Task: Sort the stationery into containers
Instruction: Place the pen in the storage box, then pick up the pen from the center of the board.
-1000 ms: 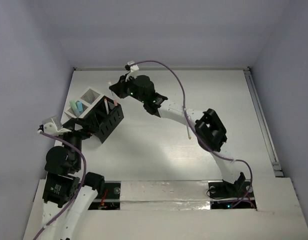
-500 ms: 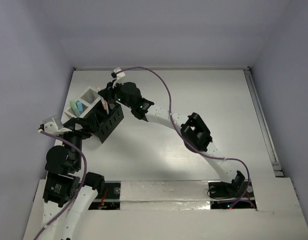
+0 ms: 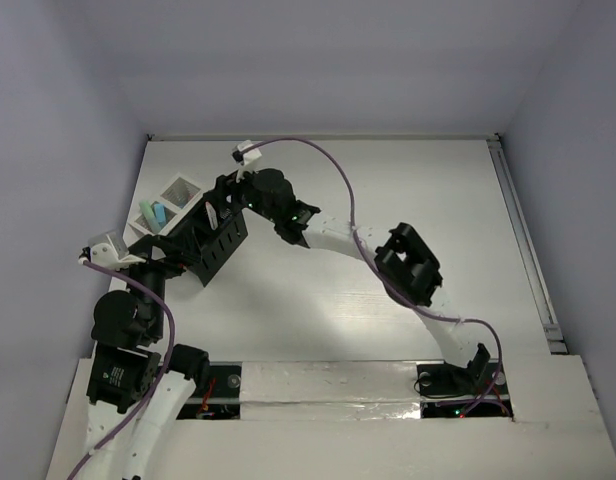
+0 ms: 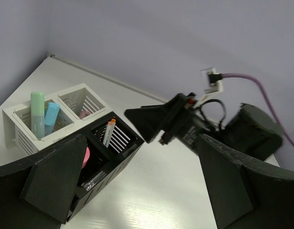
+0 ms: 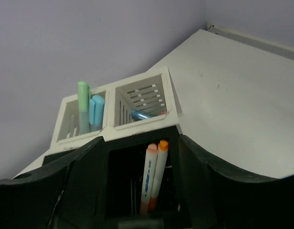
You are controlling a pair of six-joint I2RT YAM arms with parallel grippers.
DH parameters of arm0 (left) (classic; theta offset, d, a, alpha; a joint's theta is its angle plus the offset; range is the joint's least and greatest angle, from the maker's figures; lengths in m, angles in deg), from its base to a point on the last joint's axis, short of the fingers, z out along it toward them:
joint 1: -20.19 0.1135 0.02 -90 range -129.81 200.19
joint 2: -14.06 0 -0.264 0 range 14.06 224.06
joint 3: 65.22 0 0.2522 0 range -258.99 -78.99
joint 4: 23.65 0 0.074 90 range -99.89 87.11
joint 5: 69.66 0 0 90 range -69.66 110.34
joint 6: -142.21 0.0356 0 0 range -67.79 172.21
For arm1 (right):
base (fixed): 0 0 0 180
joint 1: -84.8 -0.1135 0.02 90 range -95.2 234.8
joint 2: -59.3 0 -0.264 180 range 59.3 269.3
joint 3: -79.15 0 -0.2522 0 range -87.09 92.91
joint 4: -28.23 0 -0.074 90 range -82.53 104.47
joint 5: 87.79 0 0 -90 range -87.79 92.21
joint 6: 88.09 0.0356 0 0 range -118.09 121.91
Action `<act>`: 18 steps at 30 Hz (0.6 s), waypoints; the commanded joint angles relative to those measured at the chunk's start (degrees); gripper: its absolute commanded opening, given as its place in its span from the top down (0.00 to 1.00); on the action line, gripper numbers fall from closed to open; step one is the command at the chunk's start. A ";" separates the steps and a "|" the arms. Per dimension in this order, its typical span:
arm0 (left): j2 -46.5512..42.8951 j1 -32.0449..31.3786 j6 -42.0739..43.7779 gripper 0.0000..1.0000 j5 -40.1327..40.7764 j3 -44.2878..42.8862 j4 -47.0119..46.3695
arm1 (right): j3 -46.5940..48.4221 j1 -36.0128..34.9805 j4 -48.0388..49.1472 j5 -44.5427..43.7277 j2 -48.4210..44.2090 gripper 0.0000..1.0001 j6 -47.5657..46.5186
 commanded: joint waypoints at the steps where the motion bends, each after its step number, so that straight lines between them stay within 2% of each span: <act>1: 0.66 0.30 0.83 0.01 -0.83 0.38 -3.17 | -7.44 -0.30 7.24 -3.39 -12.78 0.31 -2.43; 2: 0.49 0.30 0.83 0.01 -0.92 0.46 -3.25 | -13.73 -0.30 7.60 -3.92 -14.89 0.30 -2.52; 5: 0.66 0.30 0.83 0.01 -1.27 0.46 -3.52 | -24.22 1.98 7.95 -5.85 -23.07 0.29 -2.96; 6: 0.57 0.30 0.83 0.01 -1.45 0.55 -3.52 | -30.43 3.47 6.47 -6.99 -24.91 0.29 -2.96; 8: 0.05 0.30 0.92 0.01 -2.15 0.64 -3.61 | -35.31 5.32 2.17 -8.31 -29.84 0.29 -1.65; 13: 0.13 0.30 1.01 0.01 -2.24 0.55 -3.78 | -49.27 13.66 -15.31 -10.77 -40.21 0.30 2.75; 18: 0.04 -0.23 1.09 0.01 -2.33 0.46 -4.05 | -54.05 17.63 -33.22 -17.70 -46.37 0.30 3.37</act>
